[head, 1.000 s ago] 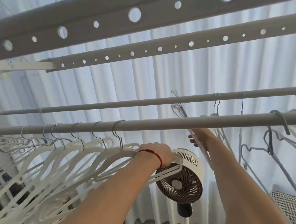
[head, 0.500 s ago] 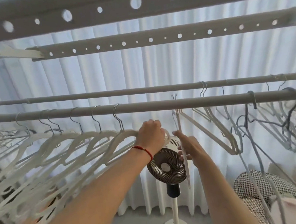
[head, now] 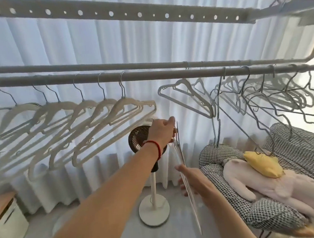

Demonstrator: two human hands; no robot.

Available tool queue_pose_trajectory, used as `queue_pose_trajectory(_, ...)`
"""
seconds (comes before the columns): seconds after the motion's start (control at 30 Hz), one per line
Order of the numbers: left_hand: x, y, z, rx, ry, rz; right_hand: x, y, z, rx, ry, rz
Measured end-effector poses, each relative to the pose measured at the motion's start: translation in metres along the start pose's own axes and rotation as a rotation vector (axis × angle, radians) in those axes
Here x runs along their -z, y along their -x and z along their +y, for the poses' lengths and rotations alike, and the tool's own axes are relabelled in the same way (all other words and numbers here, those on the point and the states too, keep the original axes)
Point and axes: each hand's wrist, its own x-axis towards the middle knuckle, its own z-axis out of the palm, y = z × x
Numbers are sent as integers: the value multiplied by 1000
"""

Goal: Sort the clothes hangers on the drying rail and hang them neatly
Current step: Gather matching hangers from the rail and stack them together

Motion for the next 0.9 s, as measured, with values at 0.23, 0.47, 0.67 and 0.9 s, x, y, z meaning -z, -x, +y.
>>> queue_pose_trajectory(0.23, -8, 49, -9, 128, 178, -74, 4, 48, 38, -12, -10, -46)
queue_pose_trajectory(0.47, -22, 83, -3, 174, 152, -107, 20, 64, 60, -14, -15, -152)
queue_pose_trajectory(0.67, -32, 104, -6, 213, 226, -149, 39, 71, 80, -3, -16, -263)
queue_pose_trajectory(0.9, -48, 122, -11, 238, 343, 3, 48, 85, 89, 0, -33, -324)
